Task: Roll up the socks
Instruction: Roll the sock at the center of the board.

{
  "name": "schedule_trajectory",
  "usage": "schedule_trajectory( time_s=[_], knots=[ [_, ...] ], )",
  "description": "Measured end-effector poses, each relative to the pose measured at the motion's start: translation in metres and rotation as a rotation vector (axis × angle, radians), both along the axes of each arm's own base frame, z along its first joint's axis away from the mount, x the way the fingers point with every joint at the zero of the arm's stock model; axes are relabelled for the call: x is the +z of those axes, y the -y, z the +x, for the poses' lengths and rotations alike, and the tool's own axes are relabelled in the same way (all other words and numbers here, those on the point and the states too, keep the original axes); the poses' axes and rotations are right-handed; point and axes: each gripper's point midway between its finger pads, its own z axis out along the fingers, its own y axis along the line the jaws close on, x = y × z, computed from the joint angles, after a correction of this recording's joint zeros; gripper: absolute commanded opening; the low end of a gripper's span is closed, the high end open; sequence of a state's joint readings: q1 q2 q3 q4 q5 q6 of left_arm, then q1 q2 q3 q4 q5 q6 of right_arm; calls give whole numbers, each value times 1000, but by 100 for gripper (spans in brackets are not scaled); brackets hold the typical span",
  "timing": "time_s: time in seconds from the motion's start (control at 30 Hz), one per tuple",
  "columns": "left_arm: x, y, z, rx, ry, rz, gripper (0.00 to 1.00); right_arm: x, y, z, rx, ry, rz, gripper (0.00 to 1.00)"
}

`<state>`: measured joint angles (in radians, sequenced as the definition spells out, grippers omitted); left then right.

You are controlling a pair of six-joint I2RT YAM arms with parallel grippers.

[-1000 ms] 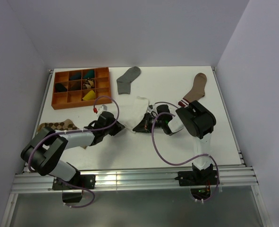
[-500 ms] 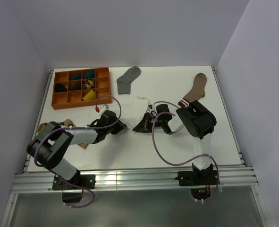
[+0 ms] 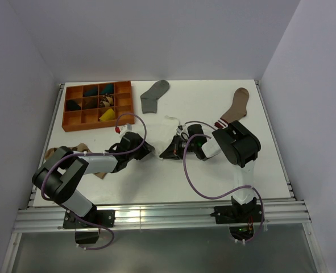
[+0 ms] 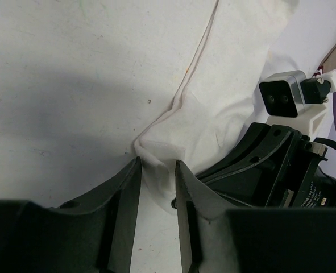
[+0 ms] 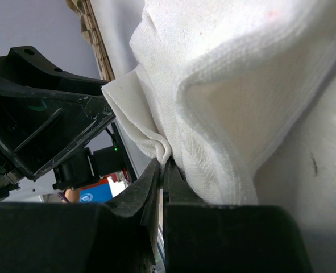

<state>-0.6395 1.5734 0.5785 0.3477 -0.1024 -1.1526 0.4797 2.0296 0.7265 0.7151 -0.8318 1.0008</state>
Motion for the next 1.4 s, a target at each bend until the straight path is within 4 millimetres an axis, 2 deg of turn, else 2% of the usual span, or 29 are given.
schedule_trajectory(
  time_s=[0.33, 0.5, 0.57, 0.7, 0.8, 1.0, 1.13, 1.4],
  knots=[
    [-10, 0, 0, 0, -20, 13, 35, 0, 0, 0, 3, -3, -4, 0],
    [-10, 1, 1, 0, -20, 13, 36, -1, 0, 0, 10, 0, -10, 0],
    [-9, 1, 1, 0, -20, 13, 41, -1, 0, 1, 13, 0, -13, 0],
    [1, 0, 1, 1, -6, 4, 42, -1, 0, 1, 17, 4, -20, 0],
    [9, 1, 1, 1, 10, -6, 41, 0, 0, 1, 20, 10, -28, 0],
    [14, 3, 6, 1, 6, 4, 36, -1, 1, 2, 27, 21, -44, 0],
    [13, 5, 8, 0, 0, 8, 28, 0, 1, 2, 28, 20, -48, 0],
    [13, 6, 9, -2, -8, 13, 25, -1, 1, 3, 34, 21, -55, 0]
  ],
)
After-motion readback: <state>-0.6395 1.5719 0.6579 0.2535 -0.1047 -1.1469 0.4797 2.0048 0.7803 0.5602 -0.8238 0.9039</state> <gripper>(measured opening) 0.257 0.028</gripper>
